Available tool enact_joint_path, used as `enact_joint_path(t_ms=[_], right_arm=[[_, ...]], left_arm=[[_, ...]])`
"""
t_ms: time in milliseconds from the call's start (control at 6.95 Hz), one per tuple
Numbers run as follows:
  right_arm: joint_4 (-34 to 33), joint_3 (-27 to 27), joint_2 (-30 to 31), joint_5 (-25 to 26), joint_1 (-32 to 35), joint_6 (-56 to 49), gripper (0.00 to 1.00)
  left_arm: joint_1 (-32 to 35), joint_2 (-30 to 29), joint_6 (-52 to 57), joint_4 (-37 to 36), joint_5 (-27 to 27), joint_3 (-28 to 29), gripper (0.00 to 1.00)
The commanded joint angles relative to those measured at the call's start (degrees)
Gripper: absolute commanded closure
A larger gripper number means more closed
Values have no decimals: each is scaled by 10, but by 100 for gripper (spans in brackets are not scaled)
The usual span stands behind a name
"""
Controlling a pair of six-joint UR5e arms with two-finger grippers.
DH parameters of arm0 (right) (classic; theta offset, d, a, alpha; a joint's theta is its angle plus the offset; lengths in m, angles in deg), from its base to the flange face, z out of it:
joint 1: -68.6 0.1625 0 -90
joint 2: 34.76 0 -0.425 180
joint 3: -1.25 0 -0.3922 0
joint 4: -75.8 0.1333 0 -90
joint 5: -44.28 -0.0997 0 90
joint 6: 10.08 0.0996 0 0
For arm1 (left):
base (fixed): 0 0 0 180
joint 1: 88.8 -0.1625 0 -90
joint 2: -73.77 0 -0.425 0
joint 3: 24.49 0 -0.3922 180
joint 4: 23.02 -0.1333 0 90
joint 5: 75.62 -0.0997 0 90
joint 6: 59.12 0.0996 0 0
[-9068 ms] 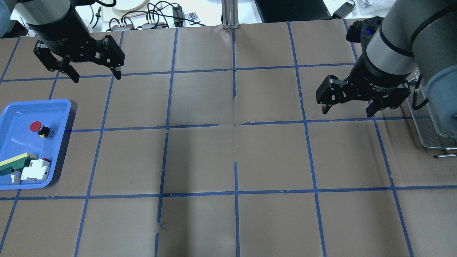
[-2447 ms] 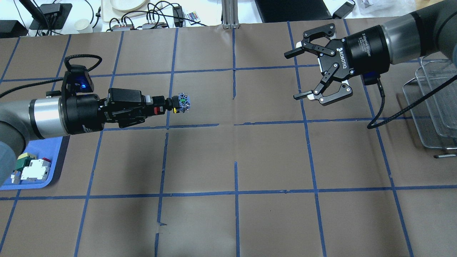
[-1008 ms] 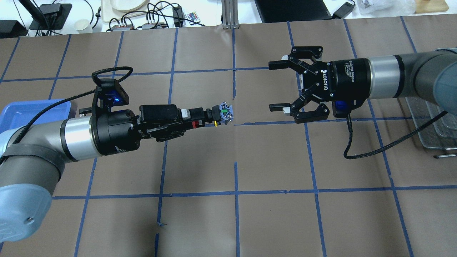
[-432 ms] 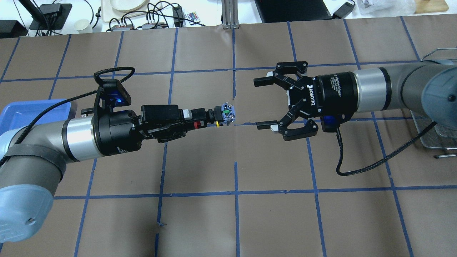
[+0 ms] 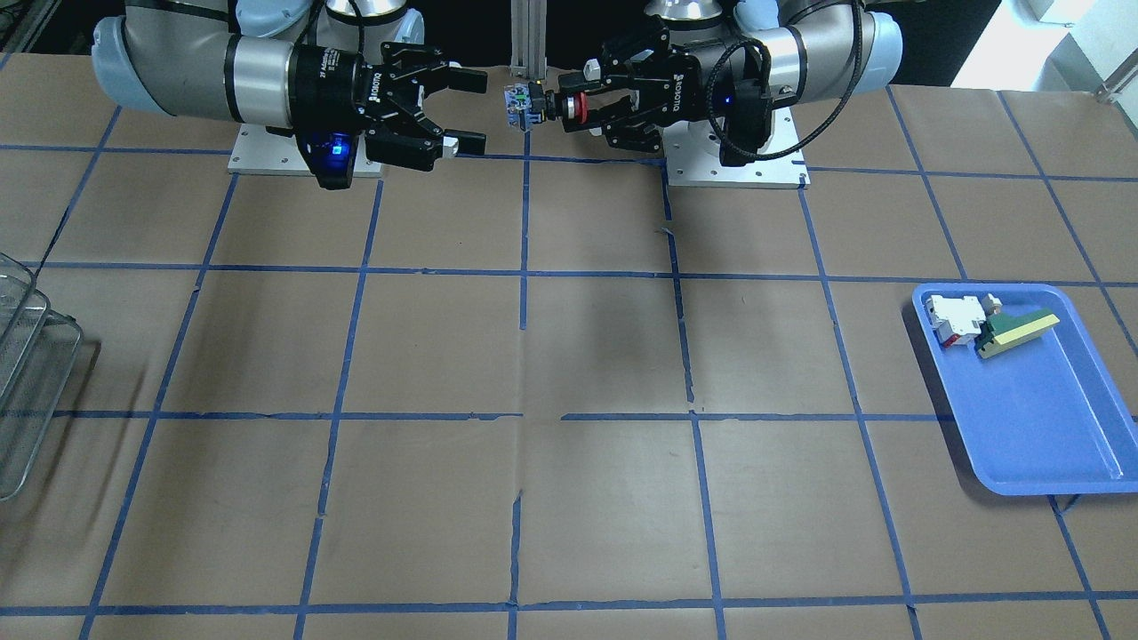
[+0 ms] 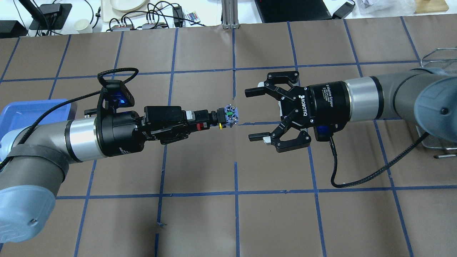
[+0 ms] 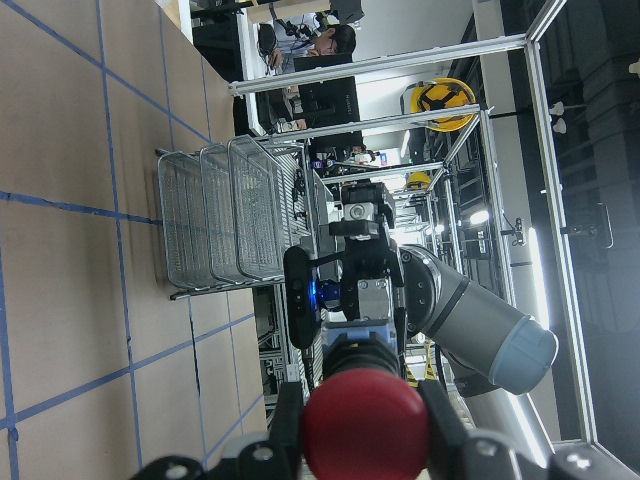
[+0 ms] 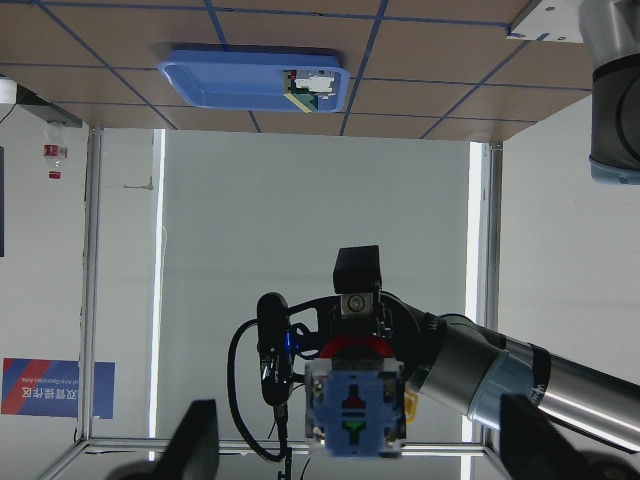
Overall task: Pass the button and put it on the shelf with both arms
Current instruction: 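Hold the button out with the left gripper while the right gripper approaches it open, then close the right gripper on the button's blue base beside the left gripper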
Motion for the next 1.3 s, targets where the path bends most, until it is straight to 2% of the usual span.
enact_joint_path(t_ms=[0, 720, 1152], right_arm=[[1, 1, 2, -1, 13, 3, 0], [26, 2, 27, -1, 21, 5, 0], [24, 3, 19, -1, 21, 0, 0]], left_arm=[[4, -1, 0, 1, 1, 0, 84], [8, -2, 0, 1, 2, -4, 84], [8, -2, -1, 1, 2, -4, 84]])
